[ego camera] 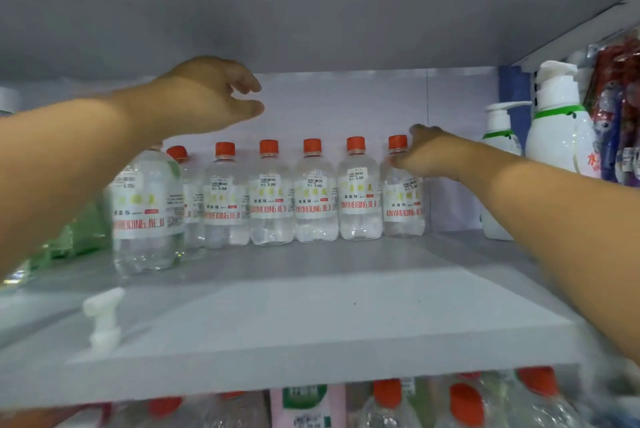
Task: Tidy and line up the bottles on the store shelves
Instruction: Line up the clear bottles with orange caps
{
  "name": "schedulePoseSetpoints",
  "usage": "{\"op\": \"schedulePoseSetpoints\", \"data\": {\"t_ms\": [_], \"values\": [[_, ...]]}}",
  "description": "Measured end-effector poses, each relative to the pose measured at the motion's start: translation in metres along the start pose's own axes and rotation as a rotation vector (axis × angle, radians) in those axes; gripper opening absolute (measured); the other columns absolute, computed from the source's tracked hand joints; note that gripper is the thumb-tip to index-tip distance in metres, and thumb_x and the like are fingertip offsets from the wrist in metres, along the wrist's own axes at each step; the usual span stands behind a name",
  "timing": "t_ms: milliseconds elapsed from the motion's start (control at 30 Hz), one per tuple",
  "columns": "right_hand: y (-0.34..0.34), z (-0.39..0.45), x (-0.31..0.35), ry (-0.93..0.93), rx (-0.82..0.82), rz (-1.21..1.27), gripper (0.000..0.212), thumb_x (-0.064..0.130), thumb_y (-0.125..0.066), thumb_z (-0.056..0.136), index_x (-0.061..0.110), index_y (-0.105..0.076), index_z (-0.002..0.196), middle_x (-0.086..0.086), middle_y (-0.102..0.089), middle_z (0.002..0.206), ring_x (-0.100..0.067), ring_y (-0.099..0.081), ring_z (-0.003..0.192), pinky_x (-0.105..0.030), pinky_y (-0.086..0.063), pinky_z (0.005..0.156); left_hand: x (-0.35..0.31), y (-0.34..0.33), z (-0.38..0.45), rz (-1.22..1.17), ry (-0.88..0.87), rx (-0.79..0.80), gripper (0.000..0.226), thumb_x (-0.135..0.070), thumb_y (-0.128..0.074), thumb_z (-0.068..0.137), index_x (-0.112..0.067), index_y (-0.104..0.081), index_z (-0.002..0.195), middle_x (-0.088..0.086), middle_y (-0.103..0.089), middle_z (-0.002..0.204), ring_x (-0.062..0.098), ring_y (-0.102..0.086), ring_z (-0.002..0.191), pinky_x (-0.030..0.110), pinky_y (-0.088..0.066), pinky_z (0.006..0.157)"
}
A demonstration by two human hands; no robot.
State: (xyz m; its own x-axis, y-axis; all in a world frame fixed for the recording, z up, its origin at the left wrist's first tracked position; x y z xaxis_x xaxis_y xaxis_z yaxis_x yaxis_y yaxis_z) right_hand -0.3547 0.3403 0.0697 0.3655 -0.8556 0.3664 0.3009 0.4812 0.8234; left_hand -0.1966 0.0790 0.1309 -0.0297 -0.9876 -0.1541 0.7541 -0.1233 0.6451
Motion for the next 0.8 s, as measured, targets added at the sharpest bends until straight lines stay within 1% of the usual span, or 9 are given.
{"op": "schedulePoseSetpoints", "data": {"t_ms": [67,133,200,267,400,467,567,700,800], "values": [[0.017,-0.002,0.011,0.098,-0.108,0.021,0.071,0.050,-0.058,0.098,0.015,-0.034,0.155,-0.011,-0.038,0.157,-0.033,-0.046,0.138,-0.037,-0.042,0.105,0.032,0.009,-0.021,-0.076,0.076,-0.113,0.037,-0.046,-0.068,0.093,-0.030,-0.065,0.126,-0.011,-0.062,0.123,0.014,-0.058,0.116,0.028,-0.044,0.089],[0.030,-0.001,0.026,0.173,-0.145,0.006,0.059,0.049,-0.055,0.100,0.013,-0.049,0.147,-0.008,-0.049,0.151,-0.030,-0.050,0.134,-0.034,-0.041,0.104,0.060,0.007,-0.040,-0.145,0.176,-0.153,0.037,-0.046,-0.068,0.093,-0.029,-0.064,0.126,-0.010,-0.061,0.118,0.014,-0.060,0.105,0.029,-0.045,0.084],[0.033,-0.001,0.043,0.211,-0.088,-0.079,0.054,0.048,-0.050,0.103,0.011,-0.055,0.142,-0.006,-0.054,0.147,-0.028,-0.052,0.132,-0.037,-0.042,0.108,0.080,0.000,-0.052,-0.162,0.288,-0.088,0.041,-0.050,-0.067,0.092,-0.029,-0.061,0.127,-0.006,-0.061,0.118,0.013,-0.061,0.088,0.028,-0.045,0.068],[0.028,0.000,0.058,0.249,-0.018,-0.173,0.052,0.047,-0.048,0.104,0.013,-0.055,0.144,-0.004,-0.053,0.148,-0.027,-0.051,0.133,-0.038,-0.042,0.110,0.091,-0.004,-0.056,-0.200,0.366,-0.062,0.044,-0.052,-0.068,0.090,-0.029,-0.061,0.126,0.000,-0.063,0.114,0.016,-0.060,0.084,0.026,-0.044,0.062],[0.018,0.014,0.069,0.278,0.033,-0.247,0.041,0.043,-0.054,0.102,0.016,-0.067,0.129,-0.003,-0.064,0.133,-0.025,-0.060,0.119,-0.037,-0.048,0.104,0.105,-0.009,-0.052,-0.301,0.408,-0.082,0.043,-0.046,-0.072,0.090,-0.026,-0.056,0.124,-0.003,-0.075,0.079,0.008,-0.060,0.081,0.027,-0.042,0.063],[0.010,0.021,0.067,0.275,0.033,-0.224,0.038,0.043,-0.057,0.101,0.016,-0.069,0.126,-0.003,-0.067,0.126,-0.024,-0.062,0.113,-0.038,-0.050,0.102,0.110,-0.010,-0.050,-0.306,0.429,-0.055,0.044,-0.047,-0.073,0.088,-0.026,-0.055,0.123,-0.010,-0.076,0.066,0.014,-0.064,0.091,0.033,-0.047,0.078],[0.001,0.031,0.064,0.269,0.010,-0.204,0.041,0.042,-0.059,0.100,0.014,-0.064,0.130,-0.003,-0.065,0.128,-0.024,-0.060,0.116,-0.036,-0.048,0.102,0.114,-0.011,-0.046,-0.271,0.442,-0.035,0.037,-0.049,-0.073,0.087,-0.027,-0.058,0.113,-0.010,-0.077,0.071,0.021,-0.066,0.102,0.039,-0.048,0.091],[-0.003,0.039,0.065,0.261,-0.030,-0.217,0.040,0.042,-0.059,0.100,0.012,-0.063,0.126,-0.006,-0.065,0.126,-0.025,-0.060,0.114,-0.034,-0.048,0.098,0.110,-0.012,-0.047,-0.308,0.448,-0.034,0.027,-0.047,-0.073,0.088,-0.029,-0.059,0.103,-0.006,-0.078,0.077,0.018,-0.067,0.096,0.033,-0.046,0.074],[-0.004,0.039,0.064,0.269,-0.043,-0.236,0.040,0.043,-0.057,0.101,0.013,-0.062,0.126,-0.005,-0.064,0.127,-0.025,-0.059,0.114,-0.034,-0.047,0.097,0.109,-0.010,-0.049,-0.285,0.450,-0.033,0.029,-0.052,-0.073,0.085,-0.031,-0.060,0.100,0.000,-0.078,0.092,0.022,-0.066,0.099,0.034,-0.047,0.072]]}}
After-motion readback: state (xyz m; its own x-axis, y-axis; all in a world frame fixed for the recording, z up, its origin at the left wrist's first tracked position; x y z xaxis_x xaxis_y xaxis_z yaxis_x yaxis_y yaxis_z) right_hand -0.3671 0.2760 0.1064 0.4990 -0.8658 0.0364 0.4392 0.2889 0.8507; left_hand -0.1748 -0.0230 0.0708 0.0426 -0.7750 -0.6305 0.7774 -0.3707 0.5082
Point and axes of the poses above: each hand's wrist, its own z-axis towards the middle knuckle, its own y-axis out of the back of the hand, x = y × z, the point moved 4 cm from there along z, towards the middle knuckle
